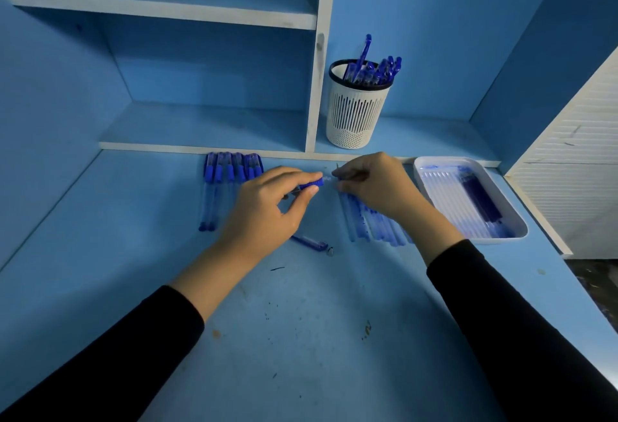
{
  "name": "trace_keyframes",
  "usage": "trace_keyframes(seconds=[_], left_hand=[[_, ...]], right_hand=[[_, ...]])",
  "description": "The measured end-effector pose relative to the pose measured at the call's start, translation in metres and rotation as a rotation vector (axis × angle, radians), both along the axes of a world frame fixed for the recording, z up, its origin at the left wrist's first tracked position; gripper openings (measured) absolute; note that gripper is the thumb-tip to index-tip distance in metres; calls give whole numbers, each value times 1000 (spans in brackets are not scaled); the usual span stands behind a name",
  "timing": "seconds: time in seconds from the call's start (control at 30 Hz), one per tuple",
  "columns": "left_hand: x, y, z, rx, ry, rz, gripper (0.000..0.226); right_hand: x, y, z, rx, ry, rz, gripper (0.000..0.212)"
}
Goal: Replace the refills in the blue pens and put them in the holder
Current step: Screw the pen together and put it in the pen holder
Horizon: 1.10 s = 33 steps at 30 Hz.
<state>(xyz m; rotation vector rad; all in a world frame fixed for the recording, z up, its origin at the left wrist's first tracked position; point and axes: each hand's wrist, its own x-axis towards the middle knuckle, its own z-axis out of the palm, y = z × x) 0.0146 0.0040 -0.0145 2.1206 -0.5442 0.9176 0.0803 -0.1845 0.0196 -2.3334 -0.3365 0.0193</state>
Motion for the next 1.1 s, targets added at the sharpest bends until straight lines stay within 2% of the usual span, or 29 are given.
trace_keyframes(seconds=[0.37,0.53,0.73,0.87,0.97,1.1], left_hand=[[2,2,-3,-19,64,4,17],[0,1,-2,-32,76,12,17],[-5,-5,0,-49,64,-13,17],[-7,-12,2,-47,59,-66,17],[-10,-21,5,-56,43,-77,18],[-15,-38,5,-64,32,-103,18]], right_hand=[[1,10,-6,-236,-108,24,25],[-10,-1,4,-160,-184,-2,17],[-19,-60,26,-83,-223,-180,14],[-27,-105,27,-159,-178,-283,16],[-34,-124,20,-227,-85,-282,17],[-37,-131,14,-177,-16,-225,14]])
